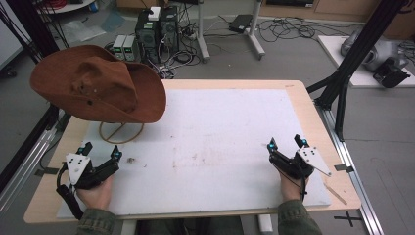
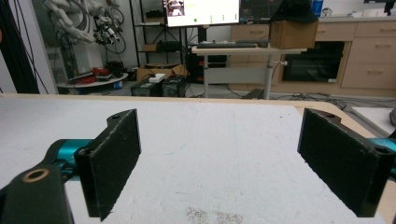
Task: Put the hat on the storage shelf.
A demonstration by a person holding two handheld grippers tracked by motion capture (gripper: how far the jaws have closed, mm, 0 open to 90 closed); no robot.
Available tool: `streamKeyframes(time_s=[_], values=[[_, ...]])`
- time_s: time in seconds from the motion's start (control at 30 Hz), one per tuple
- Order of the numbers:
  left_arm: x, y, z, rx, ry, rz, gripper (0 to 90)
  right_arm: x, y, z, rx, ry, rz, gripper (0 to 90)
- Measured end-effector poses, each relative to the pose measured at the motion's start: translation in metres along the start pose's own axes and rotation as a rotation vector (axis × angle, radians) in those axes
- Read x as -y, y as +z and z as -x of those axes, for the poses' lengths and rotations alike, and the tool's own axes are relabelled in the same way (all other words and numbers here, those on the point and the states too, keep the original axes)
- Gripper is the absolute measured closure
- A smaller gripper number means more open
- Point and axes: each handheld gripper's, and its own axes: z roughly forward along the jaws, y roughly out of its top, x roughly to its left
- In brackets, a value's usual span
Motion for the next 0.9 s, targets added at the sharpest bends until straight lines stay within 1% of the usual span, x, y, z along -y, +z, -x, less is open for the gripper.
streamKeyframes(time_s=[0.1,0.13,0.27,0.37,0.6,0.8,0.9], values=[[0.0,0.001,0.001,0.003,0.002,-0.005,14.4,0.0,-0.001,-0.001,-0.006,-0.012,0.009,12.4],[0.001,0.001,0.001,0.002,-0.002,0.0,14.5,0.0,-0.002,-0.001,-0.013,-0.018,0.009,12.4],[0.001,0.001,-0.002,0.001,-0.012,-0.005,14.5,0.0,-0.002,-0.002,-0.02,-0.024,0.019,12.5],[0.001,0.0,-0.004,-0.006,-0.027,0.001,14.5,-0.001,-0.002,-0.003,-0.023,-0.006,0.024,12.4],[0.0,-0.003,-0.009,-0.021,-0.038,0.004,14.6,-0.001,-0.004,0.0,-0.033,-0.001,0.026,12.4],[0.0,-0.002,-0.009,-0.015,-0.04,0.001,14.6,0.001,-0.003,0.002,-0.031,0.025,0.014,12.4],[0.0,-0.002,-0.008,-0.01,-0.037,-0.003,14.6,0.001,-0.003,0.003,-0.032,0.028,0.017,12.4]])
